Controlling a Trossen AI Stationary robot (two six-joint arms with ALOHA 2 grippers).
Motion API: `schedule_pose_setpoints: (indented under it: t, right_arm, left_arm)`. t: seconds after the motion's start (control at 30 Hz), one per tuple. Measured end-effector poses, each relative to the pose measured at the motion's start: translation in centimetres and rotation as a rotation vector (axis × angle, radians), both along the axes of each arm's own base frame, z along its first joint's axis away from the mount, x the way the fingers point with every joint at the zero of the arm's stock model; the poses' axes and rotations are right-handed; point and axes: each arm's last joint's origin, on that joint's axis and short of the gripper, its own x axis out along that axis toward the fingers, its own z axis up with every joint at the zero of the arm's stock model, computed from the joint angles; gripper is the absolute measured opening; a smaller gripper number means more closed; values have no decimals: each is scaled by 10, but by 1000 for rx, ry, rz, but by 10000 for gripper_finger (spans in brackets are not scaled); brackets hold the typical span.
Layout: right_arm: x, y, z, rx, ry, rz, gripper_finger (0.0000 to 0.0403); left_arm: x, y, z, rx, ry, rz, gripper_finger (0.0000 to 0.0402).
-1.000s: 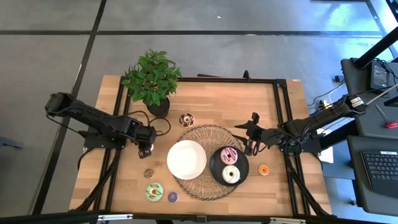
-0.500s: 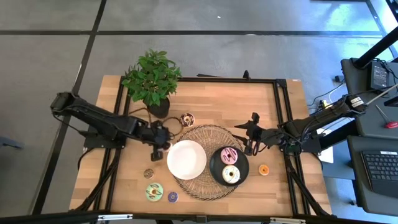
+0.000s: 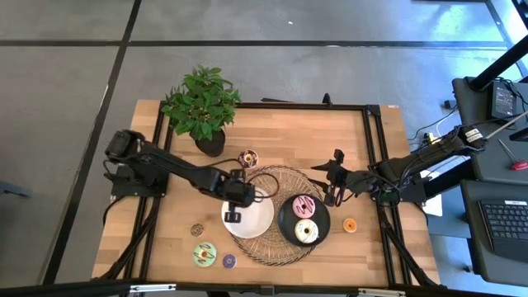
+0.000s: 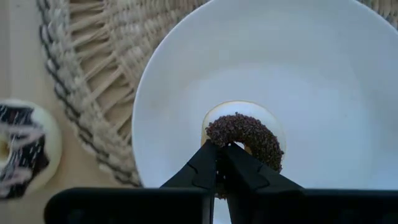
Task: Pick & Place donuts
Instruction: Put the small black donut on the white plate
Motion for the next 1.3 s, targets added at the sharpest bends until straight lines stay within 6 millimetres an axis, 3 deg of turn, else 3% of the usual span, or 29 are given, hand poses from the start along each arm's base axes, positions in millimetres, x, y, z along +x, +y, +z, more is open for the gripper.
schedule_pose_setpoints:
  t: [0.33, 0.93, 1.3]
  right_arm:
    - [-1, 0, -1, 13, 9, -9, 195]
    - [-1, 0, -1, 13, 8, -9, 195]
    - [-1, 0, -1, 13, 8, -9, 195]
  left_arm:
    - [10, -2, -21, 29, 70, -27, 20]
    - [9, -1, -20, 42, 65, -45, 29]
    - [8, 2, -21, 25, 80, 12, 75]
